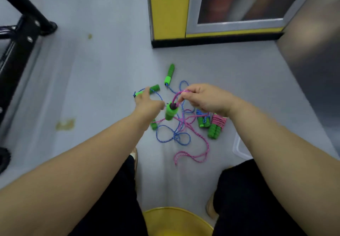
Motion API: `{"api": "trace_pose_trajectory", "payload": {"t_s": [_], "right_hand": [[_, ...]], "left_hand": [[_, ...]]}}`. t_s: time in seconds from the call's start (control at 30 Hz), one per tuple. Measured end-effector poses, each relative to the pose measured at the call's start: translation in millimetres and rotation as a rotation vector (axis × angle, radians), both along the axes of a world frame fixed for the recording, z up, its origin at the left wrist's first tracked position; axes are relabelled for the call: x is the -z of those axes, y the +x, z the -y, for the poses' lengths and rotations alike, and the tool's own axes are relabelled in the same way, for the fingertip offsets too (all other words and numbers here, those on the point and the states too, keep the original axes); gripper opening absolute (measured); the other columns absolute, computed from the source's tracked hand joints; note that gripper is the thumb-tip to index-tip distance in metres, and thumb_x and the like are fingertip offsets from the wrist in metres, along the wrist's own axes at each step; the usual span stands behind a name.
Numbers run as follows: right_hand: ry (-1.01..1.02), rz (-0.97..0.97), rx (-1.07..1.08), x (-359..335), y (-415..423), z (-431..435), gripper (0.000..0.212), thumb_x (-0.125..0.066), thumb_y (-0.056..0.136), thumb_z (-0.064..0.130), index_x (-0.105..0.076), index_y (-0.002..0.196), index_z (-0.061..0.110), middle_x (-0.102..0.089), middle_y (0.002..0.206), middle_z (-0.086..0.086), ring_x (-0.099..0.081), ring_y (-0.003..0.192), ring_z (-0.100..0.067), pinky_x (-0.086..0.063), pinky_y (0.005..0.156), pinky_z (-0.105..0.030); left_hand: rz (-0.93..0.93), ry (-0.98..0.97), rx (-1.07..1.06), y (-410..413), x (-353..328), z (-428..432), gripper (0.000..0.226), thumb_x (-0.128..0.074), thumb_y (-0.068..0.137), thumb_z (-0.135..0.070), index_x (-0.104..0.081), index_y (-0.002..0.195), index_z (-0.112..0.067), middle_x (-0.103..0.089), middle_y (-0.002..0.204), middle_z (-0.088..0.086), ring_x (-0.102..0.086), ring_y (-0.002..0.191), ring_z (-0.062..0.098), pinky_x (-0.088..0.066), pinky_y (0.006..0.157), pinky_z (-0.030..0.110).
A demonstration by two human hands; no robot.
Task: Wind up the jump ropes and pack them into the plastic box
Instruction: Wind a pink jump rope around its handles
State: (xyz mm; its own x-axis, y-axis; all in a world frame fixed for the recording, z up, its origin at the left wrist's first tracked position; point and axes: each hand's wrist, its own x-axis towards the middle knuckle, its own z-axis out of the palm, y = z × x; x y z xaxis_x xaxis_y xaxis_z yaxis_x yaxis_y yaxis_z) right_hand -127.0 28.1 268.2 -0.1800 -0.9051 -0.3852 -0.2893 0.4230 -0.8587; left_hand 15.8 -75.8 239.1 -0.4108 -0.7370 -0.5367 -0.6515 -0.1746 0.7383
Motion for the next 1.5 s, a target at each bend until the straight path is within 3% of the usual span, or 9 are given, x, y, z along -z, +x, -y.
{"api": "trace_pose_trajectory", "payload": {"t_s": [0.1,0.2,0.47,0.67,0.83,0.97,1.1,1.23,1.5], "right_hand": [[-0.014,-0.149,0.008,-42.4,5.8,-13.1,0.024,-0.049,0.096,0.024,-0.061,0.075,0.021,-0.043,0.056,0.007,-0.034,0.042,-0.001,-0.028,0.045,-0.019],[-0.116,-0.021,0.131,-73.1,4.4,-33.1,0.009,-0.058,0.090,0.014,-0.059,0.084,0.021,-0.046,0.049,0.010,-0.035,0.046,-0.006,-0.028,0.046,-0.021],[0.362,-0.442,0.308,-20.7,-19.1,-134.7,0.034,-0.042,0.098,0.028,-0.066,0.100,0.003,-0.064,0.108,-0.018,-0.058,0.096,-0.029,-0.045,0.085,-0.036],[-0.072,0.187,0.861,-95.1,-8.2,-112.3,0.044,-0.031,0.101,0.034,-0.048,0.070,0.006,-0.056,0.065,-0.016,-0.060,0.038,-0.016,-0.050,0.038,-0.021],[-0.390,0.567,0.751,-187.6,19.7,-78.8,0.042,-0.036,0.100,0.034,-0.048,0.068,0.011,-0.058,0.044,-0.004,-0.061,0.040,-0.012,-0.049,0.039,-0.018],[-0.581,0.803,0.754,-203.2,27.2,-79.5,0.040,-0.034,0.100,0.035,-0.057,0.081,0.007,-0.067,0.065,-0.008,-0.067,0.056,-0.016,-0.055,0.051,-0.022],[-0.407,0.453,0.732,-154.2,29.1,-100.0,0.019,-0.038,0.095,0.009,-0.055,0.092,0.015,-0.062,0.089,0.000,-0.054,0.074,-0.016,-0.046,0.064,-0.025],[-0.047,0.134,0.159,-95.7,60.3,-119.0,0.037,-0.060,0.085,0.012,-0.048,0.118,0.023,-0.055,0.112,0.009,-0.049,0.106,-0.011,-0.035,0.096,-0.032],[0.275,-0.587,0.005,-55.6,39.4,-145.5,0.028,-0.041,0.098,0.030,-0.054,0.081,0.012,-0.055,0.082,-0.005,-0.050,0.081,-0.019,-0.041,0.071,-0.030]], "left_hand": [[-0.246,-0.150,0.584,-9.6,-47.3,-36.4,0.043,-0.060,0.083,-0.001,-0.049,0.122,-0.017,-0.055,0.095,-0.003,-0.050,0.081,0.013,-0.046,0.070,0.028],[-0.367,-0.096,0.478,-15.3,-82.1,-39.6,0.003,-0.056,0.092,-0.014,-0.057,0.091,-0.012,-0.049,0.053,-0.006,-0.049,0.050,0.008,-0.050,0.065,0.028],[-0.551,0.168,0.238,13.9,-157.0,-42.0,0.027,-0.037,0.100,-0.013,-0.051,0.077,-0.011,-0.026,0.035,-0.007,-0.030,0.029,0.010,-0.041,0.042,0.019],[-0.238,0.176,0.278,42.5,-147.8,-41.3,0.014,-0.048,0.097,-0.012,-0.059,0.102,-0.006,-0.030,0.041,-0.007,-0.028,0.035,0.007,-0.029,0.045,0.020],[-0.272,0.082,0.519,23.0,-157.6,-88.2,0.033,-0.063,0.088,-0.018,-0.050,0.116,-0.031,-0.036,0.051,-0.005,-0.022,0.041,0.007,-0.017,0.039,0.018],[-0.290,-0.045,0.523,3.4,-172.3,-106.8,0.029,-0.042,0.099,-0.032,-0.060,0.081,-0.018,-0.034,0.054,-0.003,-0.022,0.040,0.009,-0.016,0.039,0.020],[-0.460,0.044,0.344,0.5,-189.1,-103.0,0.037,-0.037,0.101,-0.031,-0.057,0.074,-0.014,-0.045,0.043,-0.005,-0.023,0.033,0.007,-0.015,0.036,0.016],[-0.635,0.289,0.203,5.7,-202.8,-99.2,0.037,-0.034,0.102,-0.031,-0.057,0.079,-0.014,-0.051,0.046,-0.004,-0.022,0.033,0.005,-0.014,0.034,0.012],[-0.616,0.205,-0.046,46.2,-200.9,-50.7,0.035,-0.033,0.102,-0.029,-0.057,0.083,-0.012,-0.054,0.043,-0.005,-0.020,0.028,0.003,-0.012,0.029,0.012]]}}
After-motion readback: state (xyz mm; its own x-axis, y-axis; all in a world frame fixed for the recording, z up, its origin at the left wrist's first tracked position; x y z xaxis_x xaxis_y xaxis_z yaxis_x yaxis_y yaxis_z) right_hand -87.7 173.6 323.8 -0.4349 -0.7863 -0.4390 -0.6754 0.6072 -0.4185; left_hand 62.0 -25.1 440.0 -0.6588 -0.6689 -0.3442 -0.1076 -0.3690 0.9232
